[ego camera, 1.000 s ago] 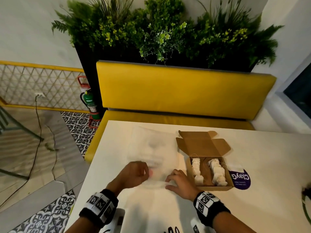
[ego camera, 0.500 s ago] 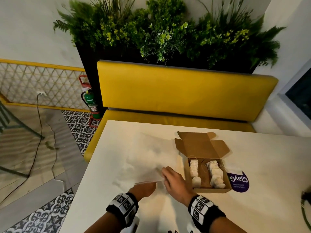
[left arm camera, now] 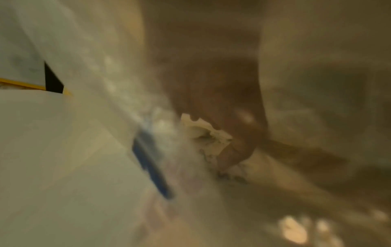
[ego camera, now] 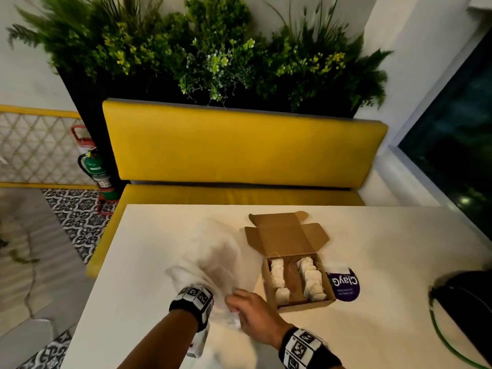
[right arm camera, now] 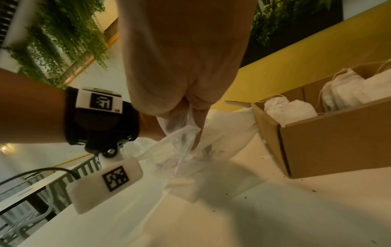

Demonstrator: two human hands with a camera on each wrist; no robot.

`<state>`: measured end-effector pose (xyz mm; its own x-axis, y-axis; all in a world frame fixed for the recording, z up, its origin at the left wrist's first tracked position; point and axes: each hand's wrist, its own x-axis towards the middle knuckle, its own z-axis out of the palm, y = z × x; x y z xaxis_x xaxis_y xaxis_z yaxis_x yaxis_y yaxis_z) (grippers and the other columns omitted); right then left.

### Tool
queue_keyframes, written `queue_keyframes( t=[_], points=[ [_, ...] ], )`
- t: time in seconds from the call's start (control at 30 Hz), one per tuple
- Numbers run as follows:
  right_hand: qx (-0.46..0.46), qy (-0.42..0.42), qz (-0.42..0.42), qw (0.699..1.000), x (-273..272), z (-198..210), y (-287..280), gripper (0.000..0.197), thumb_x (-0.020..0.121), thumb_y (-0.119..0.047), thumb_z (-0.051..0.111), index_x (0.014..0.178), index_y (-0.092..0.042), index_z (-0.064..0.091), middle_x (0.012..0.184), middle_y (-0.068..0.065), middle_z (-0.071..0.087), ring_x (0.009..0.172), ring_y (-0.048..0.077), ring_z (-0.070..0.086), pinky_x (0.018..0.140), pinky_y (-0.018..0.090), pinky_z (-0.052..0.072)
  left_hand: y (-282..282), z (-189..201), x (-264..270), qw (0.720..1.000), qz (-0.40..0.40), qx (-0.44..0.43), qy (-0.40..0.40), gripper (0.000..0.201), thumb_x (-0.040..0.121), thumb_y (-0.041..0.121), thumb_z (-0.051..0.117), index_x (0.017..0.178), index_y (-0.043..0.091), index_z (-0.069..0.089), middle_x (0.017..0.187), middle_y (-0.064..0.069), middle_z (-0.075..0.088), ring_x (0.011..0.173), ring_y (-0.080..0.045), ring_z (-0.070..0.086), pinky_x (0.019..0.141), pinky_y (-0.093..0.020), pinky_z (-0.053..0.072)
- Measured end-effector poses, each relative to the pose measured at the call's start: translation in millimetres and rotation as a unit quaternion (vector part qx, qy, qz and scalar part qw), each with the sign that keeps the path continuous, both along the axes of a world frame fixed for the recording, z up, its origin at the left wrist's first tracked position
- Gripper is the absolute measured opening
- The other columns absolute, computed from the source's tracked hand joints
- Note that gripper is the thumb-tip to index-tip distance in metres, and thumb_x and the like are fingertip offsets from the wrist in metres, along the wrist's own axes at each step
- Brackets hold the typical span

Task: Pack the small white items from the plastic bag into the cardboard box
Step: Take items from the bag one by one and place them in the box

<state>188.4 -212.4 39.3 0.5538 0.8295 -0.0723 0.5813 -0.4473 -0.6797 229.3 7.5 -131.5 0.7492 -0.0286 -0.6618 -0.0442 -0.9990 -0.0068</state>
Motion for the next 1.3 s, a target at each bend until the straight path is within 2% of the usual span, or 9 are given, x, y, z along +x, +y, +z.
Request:
queue_keyframes(
  t=[0.07,0.13,0.33,0.43,0.53,0.67,0.87,1.07,1.3],
  points=[
    [-0.008,0.001,-0.005,1.0,1.8,-2.2,-2.1,0.032,0.068,0.008,0.035,0.082,-0.02,0.041,0.089,0.01,0.047,0.084,0.029,0.049,0.068,0.036,0.037,-20.6,69.5,-17.0,0.996,0.085,-0.009,0.031,0.095,0.052,0.059,0.045,0.141,0.027,0.042,0.144,-0.003,0.045,0.132,-0.028,0.043,0.112,-0.048,0.029],
    [-0.012,0.005,-0.015,1.0,3.3,-4.3,-3.4,0.035,0.067,0.008,0.035,0.081,-0.024,0.039,0.089,0.009,0.047,0.082,0.028,0.048,0.066,0.034,0.034,-37.3,118.9,-43.6,0.999,0.026,0.004,0.044,0.083,0.06,0.045,0.042,0.14,0.022,0.044,0.146,-0.007,0.043,0.135,-0.03,0.04,0.112,-0.048,0.031],
    [0.004,-0.004,-0.079,0.997,9.4,-9.5,3.5,0.027,0.072,0.003,0.039,0.08,-0.023,0.037,0.084,-0.003,0.044,0.077,0.017,0.044,0.064,0.026,0.029,-18.5,36.0,-27.4,0.993,0.098,-0.038,0.051,0.073,0.076,0.068,0.05,0.139,0.032,0.04,0.148,0.001,0.043,0.133,-0.023,0.039,0.115,-0.045,0.025],
    [0.013,-0.026,-0.127,0.991,16.5,-12.9,10.1,0.023,0.077,0.002,0.043,0.083,-0.021,0.042,0.086,-0.004,0.048,0.077,0.012,0.046,0.066,0.029,0.039,-38.8,103.2,-37.5,0.997,0.043,-0.07,-0.012,0.054,0.098,0.051,0.038,0.144,0.024,0.033,0.153,-0.003,0.035,0.139,-0.024,0.034,0.115,-0.036,0.024],
    [0.005,-0.057,-0.161,0.985,25.7,-12.0,16.0,0.023,0.081,0.002,0.046,0.087,-0.021,0.045,0.089,-0.002,0.052,0.078,0.015,0.051,0.069,0.033,0.045,-53.1,116.4,-39.6,0.989,0.003,-0.1,-0.11,0.038,0.104,0.016,0.032,0.139,0.007,0.042,0.14,-0.012,0.049,0.129,-0.029,0.047,0.106,-0.037,0.035],
    [-0.013,-0.068,-0.158,0.985,32.8,-10.2,19.0,0.026,0.083,0.004,0.046,0.093,-0.02,0.048,0.095,0.003,0.055,0.082,0.021,0.057,0.073,0.034,0.046,-28.7,135.3,-62.2,0.964,0.002,-0.166,-0.209,0.016,0.068,0.029,0.083,0.082,0.033,0.075,0.079,0.015,0.074,0.072,-0.002,0.07,0.065,-0.014,0.053],
    [-0.047,-0.02,-0.113,0.992,28.3,-14.4,10.8,0.038,0.077,0.01,0.043,0.102,-0.017,0.051,0.104,0.007,0.057,0.094,0.028,0.058,0.081,0.033,0.045,-26.0,198.6,-84.7,0.921,0.059,-0.3,-0.242,0.015,0.086,0.032,0.064,0.081,0.019,0.071,0.076,0.006,0.073,0.07,-0.011,0.066,0.065,-0.021,0.05],
    [0.004,0.031,-0.095,0.995,20.1,-15.1,-24.2,0.04,0.082,-0.02,0.062,0.121,-0.019,0.055,0.12,0.001,0.057,0.113,0.012,0.049,0.094,0.016,0.034,-54.6,239.9,-70.3,0.849,0.148,-0.475,-0.177,0.014,0.089,0.028,0.065,0.079,0.017,0.066,0.066,0.003,0.07,0.059,-0.013,0.067,0.054,-0.022,0.053],
    [0.014,-0.05,-0.263,0.963,61.5,-4.8,-136.2,0.016,0.085,-0.014,0.063,0.097,-0.024,0.068,0.097,-0.003,0.061,0.095,0.016,0.052,0.082,0.031,0.045,-117.6,230.8,-39.6,0.707,0.29,-0.642,-0.053,0.019,0.081,0.019,0.074,0.09,0.002,0.074,0.08,-0.011,0.07,0.076,-0.02,0.064,0.074,-0.026,0.055]
  ],
)
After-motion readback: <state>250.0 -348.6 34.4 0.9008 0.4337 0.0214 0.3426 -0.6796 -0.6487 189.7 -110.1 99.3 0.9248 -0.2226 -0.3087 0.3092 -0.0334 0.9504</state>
